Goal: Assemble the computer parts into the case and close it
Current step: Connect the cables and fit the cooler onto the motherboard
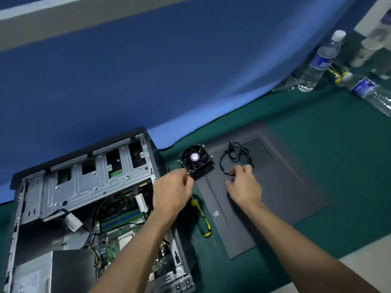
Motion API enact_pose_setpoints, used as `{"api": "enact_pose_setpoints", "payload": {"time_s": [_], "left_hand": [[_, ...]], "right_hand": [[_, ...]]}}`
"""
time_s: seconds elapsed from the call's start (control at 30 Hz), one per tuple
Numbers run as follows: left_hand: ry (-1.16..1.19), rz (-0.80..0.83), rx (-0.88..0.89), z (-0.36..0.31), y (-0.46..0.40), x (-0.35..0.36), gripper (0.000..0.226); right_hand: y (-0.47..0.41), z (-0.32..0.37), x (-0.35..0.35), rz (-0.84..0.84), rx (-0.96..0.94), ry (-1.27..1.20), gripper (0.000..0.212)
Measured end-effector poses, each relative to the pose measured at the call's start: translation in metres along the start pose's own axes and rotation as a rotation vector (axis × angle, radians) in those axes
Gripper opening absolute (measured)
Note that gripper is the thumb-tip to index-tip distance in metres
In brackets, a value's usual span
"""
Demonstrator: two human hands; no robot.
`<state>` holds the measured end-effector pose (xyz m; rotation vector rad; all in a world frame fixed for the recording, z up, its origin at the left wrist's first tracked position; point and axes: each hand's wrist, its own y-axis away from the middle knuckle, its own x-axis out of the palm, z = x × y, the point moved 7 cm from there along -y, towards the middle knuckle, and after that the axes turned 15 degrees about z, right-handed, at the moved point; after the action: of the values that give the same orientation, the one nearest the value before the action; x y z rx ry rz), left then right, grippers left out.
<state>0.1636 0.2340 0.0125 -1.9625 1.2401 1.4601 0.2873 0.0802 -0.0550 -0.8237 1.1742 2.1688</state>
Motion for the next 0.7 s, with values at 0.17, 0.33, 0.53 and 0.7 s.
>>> {"api": "enact_pose_setpoints", "payload": {"time_s": [0.17, 0.33, 0.53, 0.7], "left_hand": [[0.053, -0.023, -0.035, 0.004, 0.001, -0.001, 0.045], [0.078, -0.006, -0.075, 0.005, 0.001, -0.001, 0.048], [0.03, -0.013, -0.124, 0.007, -0.006, -0.004, 0.041], [-0.054, 0.263, -0.233, 0.003, -0.018, 0.008, 0.032]], "right_hand": [[-0.028, -0.006, 0.006, 0.084, 0.049, 0.111, 0.038], [-0.038, -0.014, 0.01, 0.179, 0.052, 0.067, 0.018], [-0.016, 0.001, -0.02, 0.015, -0.127, -0.164, 0.016], [0.01, 0.015, -0.053, -0.057, -0.224, -0.346, 0.01]]}}
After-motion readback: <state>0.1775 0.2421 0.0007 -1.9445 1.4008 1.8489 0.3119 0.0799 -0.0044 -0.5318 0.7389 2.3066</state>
